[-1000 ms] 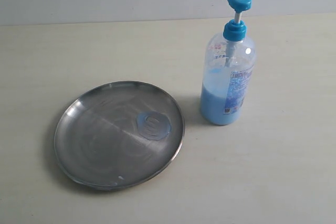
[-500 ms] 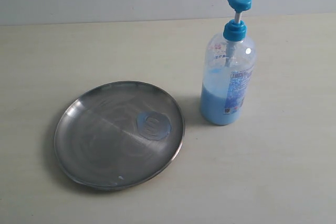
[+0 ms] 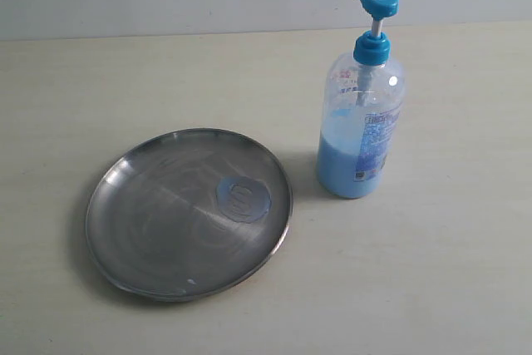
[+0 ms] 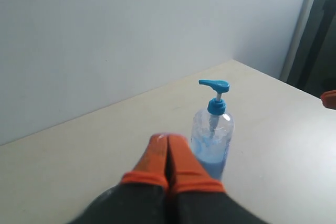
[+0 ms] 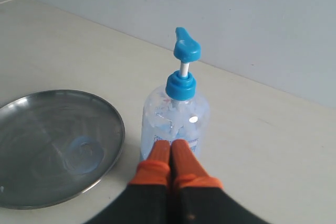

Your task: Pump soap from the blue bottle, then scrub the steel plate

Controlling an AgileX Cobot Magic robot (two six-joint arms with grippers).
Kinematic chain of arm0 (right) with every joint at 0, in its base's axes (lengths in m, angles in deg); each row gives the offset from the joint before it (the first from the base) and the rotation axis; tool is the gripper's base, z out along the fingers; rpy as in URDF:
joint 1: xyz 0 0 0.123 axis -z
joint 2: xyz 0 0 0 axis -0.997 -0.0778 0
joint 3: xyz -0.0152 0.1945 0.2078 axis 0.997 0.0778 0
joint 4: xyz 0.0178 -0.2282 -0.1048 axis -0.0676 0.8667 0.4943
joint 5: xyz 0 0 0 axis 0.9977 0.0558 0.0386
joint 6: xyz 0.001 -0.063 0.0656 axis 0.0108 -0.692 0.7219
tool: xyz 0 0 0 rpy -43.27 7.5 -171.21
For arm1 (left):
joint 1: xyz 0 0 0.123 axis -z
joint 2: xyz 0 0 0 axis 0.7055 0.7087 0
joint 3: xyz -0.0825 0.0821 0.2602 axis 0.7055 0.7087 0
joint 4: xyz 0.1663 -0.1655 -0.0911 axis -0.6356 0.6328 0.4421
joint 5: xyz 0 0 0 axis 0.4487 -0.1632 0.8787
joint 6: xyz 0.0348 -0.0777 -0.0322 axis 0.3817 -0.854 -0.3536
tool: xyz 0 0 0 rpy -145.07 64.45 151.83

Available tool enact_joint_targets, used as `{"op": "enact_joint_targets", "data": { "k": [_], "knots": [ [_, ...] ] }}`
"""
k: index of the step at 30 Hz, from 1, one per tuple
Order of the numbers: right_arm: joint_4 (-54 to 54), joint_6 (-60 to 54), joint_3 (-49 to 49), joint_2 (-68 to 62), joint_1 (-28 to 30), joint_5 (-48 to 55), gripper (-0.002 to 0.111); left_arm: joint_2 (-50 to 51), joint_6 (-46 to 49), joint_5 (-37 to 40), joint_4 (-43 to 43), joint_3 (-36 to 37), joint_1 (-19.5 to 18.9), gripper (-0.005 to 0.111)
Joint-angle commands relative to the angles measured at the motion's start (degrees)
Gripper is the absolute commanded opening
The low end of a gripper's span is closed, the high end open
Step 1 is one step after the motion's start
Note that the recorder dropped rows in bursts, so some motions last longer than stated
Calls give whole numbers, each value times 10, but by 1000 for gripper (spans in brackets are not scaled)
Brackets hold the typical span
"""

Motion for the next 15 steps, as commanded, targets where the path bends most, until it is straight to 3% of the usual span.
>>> {"op": "enact_joint_targets", "data": {
  "k": [1, 9, 15],
  "knots": [
    [3, 0, 3, 3, 0, -9, 0, -9, -5, 2, -4, 5, -2, 0],
    [3, 1, 3, 3, 0, -9, 0, -66, -2, -1, -9, 9, -2, 0],
    [3, 1, 3, 3, 0, -9, 0, -124, 11, -20, -43, 56, -3, 0]
  ]
}}
